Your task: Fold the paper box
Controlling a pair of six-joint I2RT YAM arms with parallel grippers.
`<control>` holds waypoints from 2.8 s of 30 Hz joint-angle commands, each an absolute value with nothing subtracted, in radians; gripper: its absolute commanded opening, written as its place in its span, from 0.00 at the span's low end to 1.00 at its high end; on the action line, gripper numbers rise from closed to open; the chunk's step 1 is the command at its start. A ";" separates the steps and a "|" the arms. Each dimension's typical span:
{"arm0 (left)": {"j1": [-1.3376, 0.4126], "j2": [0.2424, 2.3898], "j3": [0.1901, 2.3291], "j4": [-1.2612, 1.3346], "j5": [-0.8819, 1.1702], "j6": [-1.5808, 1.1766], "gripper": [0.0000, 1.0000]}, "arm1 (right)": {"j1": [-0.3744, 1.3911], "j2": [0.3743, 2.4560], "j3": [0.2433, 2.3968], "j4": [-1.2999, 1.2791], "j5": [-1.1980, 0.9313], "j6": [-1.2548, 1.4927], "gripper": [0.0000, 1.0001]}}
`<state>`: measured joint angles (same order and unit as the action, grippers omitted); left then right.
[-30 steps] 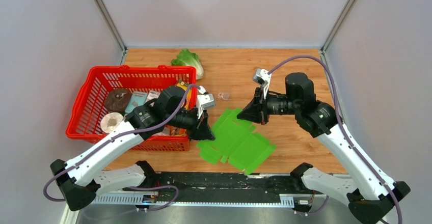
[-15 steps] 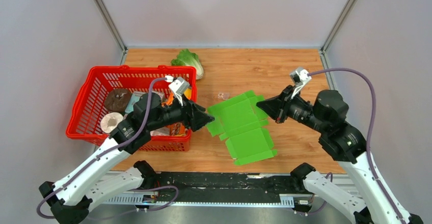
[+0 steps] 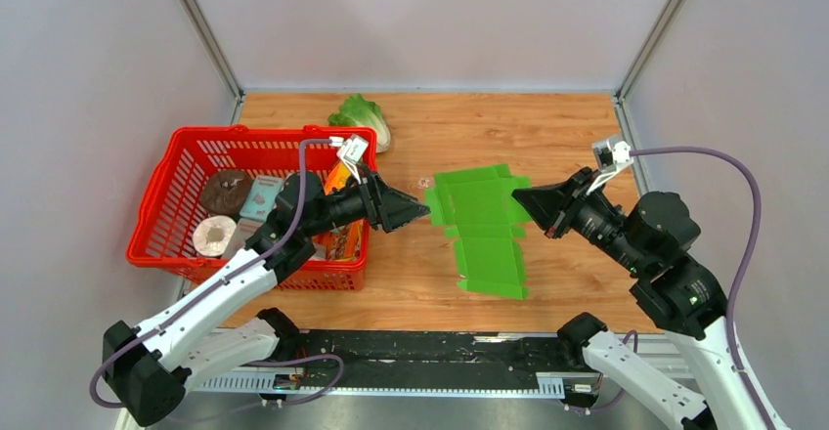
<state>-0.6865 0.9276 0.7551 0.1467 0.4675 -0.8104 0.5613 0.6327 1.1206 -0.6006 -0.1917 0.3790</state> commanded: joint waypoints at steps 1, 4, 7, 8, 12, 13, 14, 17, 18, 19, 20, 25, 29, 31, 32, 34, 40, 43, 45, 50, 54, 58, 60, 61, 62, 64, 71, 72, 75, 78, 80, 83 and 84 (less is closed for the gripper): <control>-0.686 0.940 0.787 0.236 0.502 -0.824 0.74 | 0.558 0.582 1.143 -0.531 -0.196 0.446 0.00; -0.687 0.951 0.789 0.219 0.514 -0.816 0.73 | 0.558 0.557 1.132 -0.509 -0.207 0.471 0.00; -0.687 0.951 0.795 0.209 0.511 -0.796 0.72 | 0.558 0.540 1.137 -0.482 -0.222 0.495 0.00; -0.686 0.954 0.799 0.216 0.528 -0.793 0.72 | 0.558 0.543 1.138 -0.473 -0.232 0.511 0.00; -0.689 0.974 0.818 0.325 0.598 -0.821 0.59 | 0.558 0.560 1.135 -0.420 -0.278 0.534 0.00; -0.689 0.974 0.816 0.348 0.610 -0.828 0.48 | 0.560 0.557 1.123 -0.416 -0.269 0.537 0.00; -0.687 0.971 0.816 0.380 0.633 -0.836 0.43 | 0.558 0.554 1.112 -0.410 -0.262 0.540 0.00; -0.687 0.947 0.813 0.358 0.635 -0.809 0.28 | 0.560 0.546 1.083 -0.396 -0.256 0.549 0.00; -0.687 0.942 0.813 0.341 0.634 -0.793 0.23 | 0.560 0.546 1.078 -0.403 -0.259 0.540 0.00; -0.689 0.928 0.821 0.319 0.632 -0.772 0.13 | 0.560 0.551 1.077 -0.411 -0.268 0.526 0.00; -0.687 0.922 0.830 0.258 0.630 -0.712 0.07 | 0.558 0.554 1.074 -0.446 -0.270 0.509 0.05; -0.687 0.899 0.906 -0.038 0.649 -0.464 0.00 | 0.558 0.629 1.129 -0.638 -0.161 0.335 0.79; -0.687 0.890 0.940 -0.208 0.673 -0.333 0.00 | 0.560 0.813 1.317 -0.852 -0.193 0.241 0.94; -0.687 0.890 0.948 -0.262 0.711 -0.286 0.00 | 0.563 0.860 1.345 -0.873 -0.268 0.194 1.00; -0.689 0.896 0.963 -0.287 0.732 -0.269 0.00 | 0.563 0.879 1.351 -0.867 -0.278 0.184 1.00; -0.689 0.919 0.988 -0.372 0.764 -0.221 0.00 | 0.565 0.884 1.353 -0.836 -0.310 0.160 1.00; -0.687 0.922 1.005 -0.429 0.781 -0.192 0.00 | 0.572 0.968 1.344 -0.775 -0.673 0.089 0.95; -0.687 0.919 1.005 -0.440 0.790 -0.183 0.00 | 0.581 0.997 1.293 -0.706 -0.770 0.133 0.69; -0.687 0.916 1.002 -0.445 0.792 -0.178 0.00 | 0.594 1.009 1.273 -0.669 -0.798 0.155 0.60; -0.687 0.922 1.003 -0.451 0.819 -0.173 0.00 | 0.633 1.008 1.218 -0.603 -0.799 0.172 0.59; -0.687 0.927 1.008 -0.443 0.838 -0.182 0.00 | 0.652 1.038 1.210 -0.611 -0.828 0.169 0.59; -0.687 0.934 1.020 -0.425 0.880 -0.192 0.00 | 0.666 1.043 1.160 -0.516 -0.864 0.224 0.42; -0.689 0.936 1.031 -0.420 0.877 -0.205 0.00 | 0.667 1.034 1.132 -0.494 -0.858 0.256 0.30; -0.689 0.936 1.032 -0.416 0.870 -0.210 0.00 | 0.667 1.029 1.124 -0.483 -0.848 0.264 0.19; -0.687 0.934 1.040 -0.413 0.867 -0.215 0.00 | 0.667 1.023 1.118 -0.479 -0.836 0.267 0.12; -0.687 0.934 1.052 -0.422 0.826 -0.232 0.06 | 0.666 0.996 1.100 -0.474 -0.778 0.276 0.00; -0.692 0.906 1.242 -0.543 0.373 -0.307 0.60 | 0.667 0.881 1.046 -0.476 -0.485 0.308 0.00; -0.698 0.948 1.287 -0.587 0.362 -0.292 0.60 | 0.667 0.873 1.043 -0.474 -0.451 0.311 0.00; -0.777 1.079 1.471 -0.671 0.327 -0.249 0.56 | 0.667 0.859 1.054 -0.477 -0.398 0.322 0.00; -0.868 1.213 1.643 -0.733 0.198 -0.227 0.51 | 0.667 0.851 1.071 -0.480 -0.361 0.339 0.00; -0.882 1.258 1.696 -0.724 0.199 -0.227 0.51 | 0.667 0.841 1.075 -0.476 -0.341 0.354 0.00; -0.890 1.310 1.694 -0.663 0.273 -0.207 0.53 | 0.667 0.824 1.075 -0.463 -0.325 0.373 0.00; -0.893 1.322 1.690 -0.643 0.285 -0.189 0.54 | 0.667 0.813 1.072 -0.460 -0.325 0.379 0.00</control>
<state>-0.8837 1.2655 1.6882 -0.6384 0.2775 -0.2428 0.6666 0.8574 1.0443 -0.5159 -0.3794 0.3386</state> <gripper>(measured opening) 0.523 0.011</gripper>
